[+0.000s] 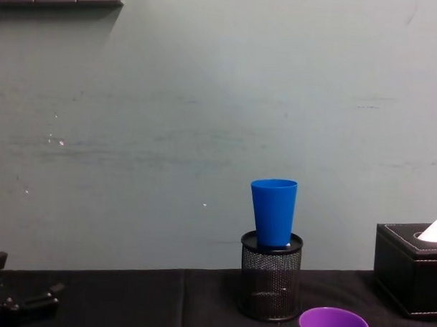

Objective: Pick up one cup with a gripper and tap it against the other cup.

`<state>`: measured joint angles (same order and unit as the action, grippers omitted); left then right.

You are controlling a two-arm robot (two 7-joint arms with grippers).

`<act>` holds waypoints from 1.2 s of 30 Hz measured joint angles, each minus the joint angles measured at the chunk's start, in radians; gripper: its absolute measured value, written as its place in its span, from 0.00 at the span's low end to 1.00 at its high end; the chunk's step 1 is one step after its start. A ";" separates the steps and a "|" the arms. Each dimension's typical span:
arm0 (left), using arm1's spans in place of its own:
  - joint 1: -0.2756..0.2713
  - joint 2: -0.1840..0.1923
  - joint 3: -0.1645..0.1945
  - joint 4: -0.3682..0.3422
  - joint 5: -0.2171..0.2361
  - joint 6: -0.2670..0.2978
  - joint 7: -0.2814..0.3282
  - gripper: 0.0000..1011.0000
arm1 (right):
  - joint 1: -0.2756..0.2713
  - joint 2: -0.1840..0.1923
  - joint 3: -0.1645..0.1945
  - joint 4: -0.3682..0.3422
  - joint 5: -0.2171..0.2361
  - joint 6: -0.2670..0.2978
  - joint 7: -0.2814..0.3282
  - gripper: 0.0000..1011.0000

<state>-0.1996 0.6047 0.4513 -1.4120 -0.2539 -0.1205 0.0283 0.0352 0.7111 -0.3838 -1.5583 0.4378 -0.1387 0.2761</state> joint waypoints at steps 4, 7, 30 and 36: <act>0.000 0.000 0.000 0.000 0.000 0.000 0.000 0.99 | 0.003 -0.018 -0.004 0.003 0.027 0.000 0.050 0.99; 0.000 0.000 0.000 0.000 0.000 0.000 0.000 0.99 | 0.015 -0.038 -0.011 0.013 0.041 0.009 0.081 0.99; 0.000 0.000 0.000 0.000 0.000 0.000 0.000 0.99 | 0.141 -0.196 -0.068 0.137 -0.034 0.063 0.147 0.99; 0.000 0.000 0.000 0.000 0.000 0.000 0.000 0.99 | 0.179 -0.238 -0.077 0.190 -0.069 0.061 0.147 0.99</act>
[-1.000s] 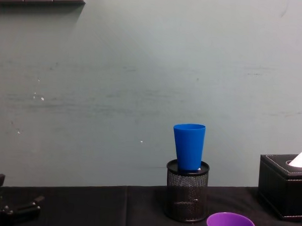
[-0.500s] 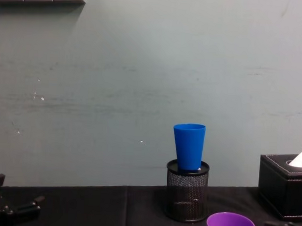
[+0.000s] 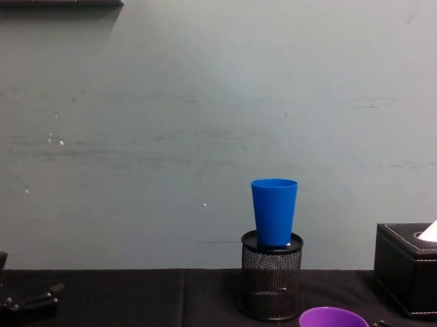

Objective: Pick up one cup with a gripper and tap it against the other cup.

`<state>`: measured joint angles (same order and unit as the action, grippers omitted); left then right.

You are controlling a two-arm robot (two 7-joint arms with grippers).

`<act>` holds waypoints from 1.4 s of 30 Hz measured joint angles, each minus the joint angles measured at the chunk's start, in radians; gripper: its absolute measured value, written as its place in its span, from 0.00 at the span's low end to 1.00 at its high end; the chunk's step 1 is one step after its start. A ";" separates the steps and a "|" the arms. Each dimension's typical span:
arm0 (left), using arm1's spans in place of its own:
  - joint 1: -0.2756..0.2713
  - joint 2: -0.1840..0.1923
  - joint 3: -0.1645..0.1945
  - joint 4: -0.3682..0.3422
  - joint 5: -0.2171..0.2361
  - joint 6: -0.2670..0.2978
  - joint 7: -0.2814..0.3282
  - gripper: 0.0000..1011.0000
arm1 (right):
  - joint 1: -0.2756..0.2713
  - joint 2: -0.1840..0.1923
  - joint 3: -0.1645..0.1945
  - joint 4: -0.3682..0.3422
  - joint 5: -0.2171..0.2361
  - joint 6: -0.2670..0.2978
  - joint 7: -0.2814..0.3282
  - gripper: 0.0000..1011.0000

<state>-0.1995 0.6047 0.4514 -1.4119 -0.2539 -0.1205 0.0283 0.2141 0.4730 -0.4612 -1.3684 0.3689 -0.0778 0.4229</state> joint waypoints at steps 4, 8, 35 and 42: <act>0.000 0.000 0.000 0.000 0.000 0.000 0.000 0.99 | 0.016 -0.022 0.000 0.027 -0.012 -0.006 0.000 0.99; 0.000 0.000 0.000 0.000 0.000 0.000 0.000 0.99 | 0.023 -0.042 0.007 0.047 -0.019 -0.005 0.001 0.94; 0.000 0.000 0.000 0.000 0.000 0.000 0.000 0.99 | 0.012 -0.035 0.085 -0.148 -0.054 0.115 0.006 0.73; 0.000 0.000 0.000 0.000 0.000 0.000 0.000 0.99 | 0.022 -0.026 0.089 -0.192 -0.047 0.161 0.009 0.73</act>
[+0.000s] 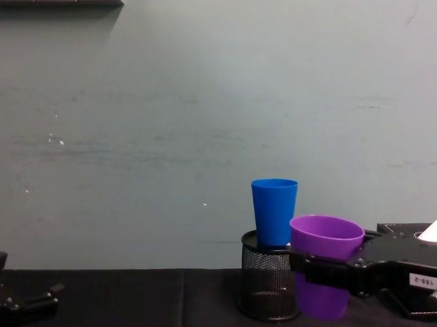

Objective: Pick up one cup with a gripper and tap it against the other cup.

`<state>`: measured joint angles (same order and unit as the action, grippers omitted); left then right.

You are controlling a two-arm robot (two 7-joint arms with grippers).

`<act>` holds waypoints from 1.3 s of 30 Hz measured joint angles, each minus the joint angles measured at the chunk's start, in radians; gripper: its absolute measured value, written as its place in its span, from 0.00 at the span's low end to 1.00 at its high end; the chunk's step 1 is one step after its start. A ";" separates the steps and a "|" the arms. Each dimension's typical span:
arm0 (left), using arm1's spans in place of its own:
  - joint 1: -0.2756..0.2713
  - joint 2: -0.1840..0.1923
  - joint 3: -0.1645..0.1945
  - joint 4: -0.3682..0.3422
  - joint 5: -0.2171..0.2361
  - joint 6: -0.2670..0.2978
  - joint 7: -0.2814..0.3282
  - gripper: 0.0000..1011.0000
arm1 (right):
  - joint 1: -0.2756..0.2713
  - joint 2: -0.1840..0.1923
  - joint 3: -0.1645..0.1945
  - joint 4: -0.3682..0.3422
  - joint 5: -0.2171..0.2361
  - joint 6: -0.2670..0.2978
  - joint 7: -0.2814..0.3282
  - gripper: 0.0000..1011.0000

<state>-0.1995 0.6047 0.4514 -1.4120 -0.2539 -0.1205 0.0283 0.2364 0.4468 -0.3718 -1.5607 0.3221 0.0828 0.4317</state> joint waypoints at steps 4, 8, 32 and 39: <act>0.000 0.000 0.000 0.000 0.000 0.000 0.000 0.99 | 0.001 0.000 0.000 -0.002 0.001 0.004 0.000 0.73; 0.000 0.000 0.000 0.000 0.000 0.000 0.000 0.99 | 0.000 0.000 0.000 -0.001 0.001 0.002 0.001 0.73; 0.000 0.000 0.000 0.000 0.000 0.000 0.000 0.99 | -0.001 -0.001 -0.001 0.003 0.001 -0.005 0.001 0.73; 0.000 0.000 0.000 0.000 0.000 0.000 0.000 0.99 | -0.001 0.000 -0.001 0.004 0.001 -0.006 0.002 0.73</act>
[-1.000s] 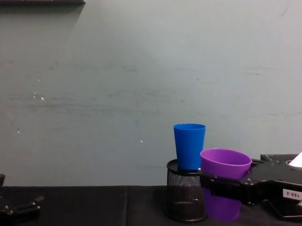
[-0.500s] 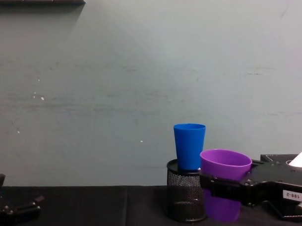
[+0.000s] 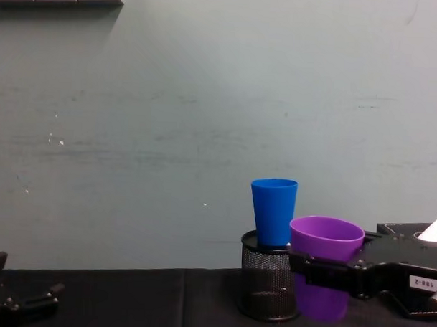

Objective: Pick up one cup with a gripper and tap it against the other cup.

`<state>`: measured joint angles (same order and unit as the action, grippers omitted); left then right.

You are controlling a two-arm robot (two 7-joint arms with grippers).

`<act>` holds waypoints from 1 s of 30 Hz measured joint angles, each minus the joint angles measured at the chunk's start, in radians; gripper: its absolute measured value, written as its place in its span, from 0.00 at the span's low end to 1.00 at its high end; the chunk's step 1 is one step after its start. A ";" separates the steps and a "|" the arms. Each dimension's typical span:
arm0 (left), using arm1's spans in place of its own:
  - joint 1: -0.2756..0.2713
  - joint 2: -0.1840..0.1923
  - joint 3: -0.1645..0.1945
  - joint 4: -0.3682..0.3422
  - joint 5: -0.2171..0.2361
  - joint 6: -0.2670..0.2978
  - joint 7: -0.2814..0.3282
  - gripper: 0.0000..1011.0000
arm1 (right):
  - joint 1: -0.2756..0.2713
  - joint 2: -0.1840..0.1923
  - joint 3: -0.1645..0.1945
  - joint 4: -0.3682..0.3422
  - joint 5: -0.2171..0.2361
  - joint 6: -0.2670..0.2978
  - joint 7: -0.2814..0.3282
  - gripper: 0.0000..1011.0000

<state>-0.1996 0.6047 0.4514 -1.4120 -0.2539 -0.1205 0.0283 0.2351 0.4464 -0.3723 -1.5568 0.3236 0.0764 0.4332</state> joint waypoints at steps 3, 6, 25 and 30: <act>0.000 0.000 0.000 0.000 0.000 0.000 0.000 0.99 | 0.000 0.000 0.000 0.000 0.000 0.000 0.000 0.73; 0.000 0.000 0.000 0.000 0.000 0.000 0.000 0.99 | 0.000 0.000 0.000 0.000 0.000 0.000 0.000 0.73; 0.000 0.000 0.000 0.000 0.000 0.000 0.000 0.99 | 0.000 0.000 0.000 0.000 0.000 0.000 0.000 0.73; 0.000 0.000 0.000 0.000 0.000 0.000 0.000 0.99 | 0.000 0.000 0.000 0.000 0.000 0.000 0.000 0.73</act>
<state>-0.1995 0.6047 0.4514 -1.4120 -0.2539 -0.1206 0.0283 0.2351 0.4463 -0.3723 -1.5567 0.3236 0.0763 0.4332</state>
